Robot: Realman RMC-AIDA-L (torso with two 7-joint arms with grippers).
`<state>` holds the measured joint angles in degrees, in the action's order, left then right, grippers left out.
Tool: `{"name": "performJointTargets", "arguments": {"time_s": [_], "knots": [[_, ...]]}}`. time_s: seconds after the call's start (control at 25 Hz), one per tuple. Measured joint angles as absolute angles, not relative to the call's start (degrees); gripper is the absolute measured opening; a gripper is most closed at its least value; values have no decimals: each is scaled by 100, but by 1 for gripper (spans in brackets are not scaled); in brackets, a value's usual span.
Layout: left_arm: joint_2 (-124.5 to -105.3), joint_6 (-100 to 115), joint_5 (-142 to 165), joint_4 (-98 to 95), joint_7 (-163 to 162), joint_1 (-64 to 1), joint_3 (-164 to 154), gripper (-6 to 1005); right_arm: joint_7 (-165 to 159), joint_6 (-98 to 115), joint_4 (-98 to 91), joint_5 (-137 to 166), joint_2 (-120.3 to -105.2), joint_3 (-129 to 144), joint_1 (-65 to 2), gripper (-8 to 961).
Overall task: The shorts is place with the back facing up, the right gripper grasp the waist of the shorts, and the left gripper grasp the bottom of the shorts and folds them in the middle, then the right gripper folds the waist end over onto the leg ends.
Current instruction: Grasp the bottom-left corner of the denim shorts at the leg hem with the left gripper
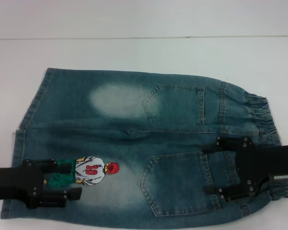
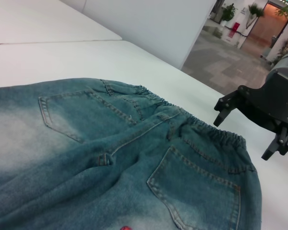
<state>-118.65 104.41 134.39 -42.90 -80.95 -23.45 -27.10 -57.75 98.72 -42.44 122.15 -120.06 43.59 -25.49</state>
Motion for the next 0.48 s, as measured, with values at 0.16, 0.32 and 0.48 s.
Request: {"name": "performJointTargets", "arguments": {"time_s": [0.16, 0.32, 0.48], "knots": [[-11913, 10486, 13499, -4604, -8578, -2347, -2755, 860, -5774, 9869, -4244, 12215, -12000, 4322, -2549, 911], [-11925, 10599, 13753, -5268, -9843, -2346, -2973, 859, -5774, 9869, -4289, 12215, -11985, 4301, -2546, 911], [-11927, 10814, 14018, -5700, -10673, -2403, -3140, 859, -5775, 9869, -4306, 12211, -11973, 4271, -2547, 911]]}}
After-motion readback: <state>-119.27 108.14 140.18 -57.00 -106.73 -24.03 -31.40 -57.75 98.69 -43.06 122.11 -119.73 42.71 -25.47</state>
